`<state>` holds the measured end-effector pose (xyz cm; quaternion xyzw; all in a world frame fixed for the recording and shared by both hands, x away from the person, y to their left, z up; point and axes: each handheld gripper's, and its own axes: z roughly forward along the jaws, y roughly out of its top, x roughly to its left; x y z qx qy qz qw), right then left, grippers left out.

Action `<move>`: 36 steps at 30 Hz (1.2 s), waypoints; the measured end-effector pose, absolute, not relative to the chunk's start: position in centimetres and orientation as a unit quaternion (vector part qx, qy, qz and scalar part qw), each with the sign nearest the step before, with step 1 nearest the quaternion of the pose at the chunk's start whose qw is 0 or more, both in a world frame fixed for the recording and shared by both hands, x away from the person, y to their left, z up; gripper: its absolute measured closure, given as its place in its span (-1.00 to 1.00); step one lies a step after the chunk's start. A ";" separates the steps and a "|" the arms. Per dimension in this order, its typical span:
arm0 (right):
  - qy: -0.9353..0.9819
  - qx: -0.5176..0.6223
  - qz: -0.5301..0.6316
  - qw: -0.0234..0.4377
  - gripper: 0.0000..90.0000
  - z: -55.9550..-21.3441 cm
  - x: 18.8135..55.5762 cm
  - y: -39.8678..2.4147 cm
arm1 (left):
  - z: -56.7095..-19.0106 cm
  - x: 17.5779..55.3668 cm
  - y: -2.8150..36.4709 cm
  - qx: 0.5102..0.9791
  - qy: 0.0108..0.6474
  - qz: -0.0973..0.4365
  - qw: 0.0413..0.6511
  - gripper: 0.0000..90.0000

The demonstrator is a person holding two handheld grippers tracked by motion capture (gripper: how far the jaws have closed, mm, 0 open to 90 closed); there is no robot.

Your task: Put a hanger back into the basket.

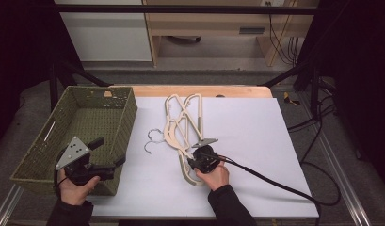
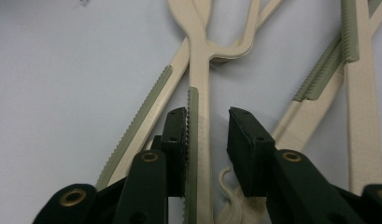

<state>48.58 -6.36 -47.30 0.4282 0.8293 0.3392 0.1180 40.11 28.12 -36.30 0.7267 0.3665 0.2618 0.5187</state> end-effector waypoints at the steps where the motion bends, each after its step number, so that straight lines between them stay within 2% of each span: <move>1: 0.828 0.432 0.335 0.126 0.59 -47.3 48.5 -6.2 | -36.3 40.1 28.0 0.727 0.367 0.261 0.519 -0.89; 2: 0.835 0.419 0.330 0.133 0.60 -47.3 48.5 -6.2 | -36.3 40.1 28.0 0.728 0.365 0.261 0.518 -0.89; 3: 0.842 0.410 0.322 0.140 0.77 -47.2 48.5 -6.0 | -36.4 40.1 27.8 0.729 0.364 0.260 0.517 -0.89; 13: 0.831 0.421 0.333 0.144 0.79 -46.0 48.1 -6.2 | -36.6 40.2 26.9 0.738 0.358 0.251 0.514 -0.89; 26: 0.804 0.428 0.402 0.093 0.79 -41.9 47.6 -9.3 | -37.0 40.7 24.1 0.756 0.339 0.234 0.508 -0.87; 36: 0.793 0.427 0.428 0.076 0.79 -41.2 47.3 -11.1 | -38.0 41.9 21.9 0.761 0.348 0.208 0.506 -0.86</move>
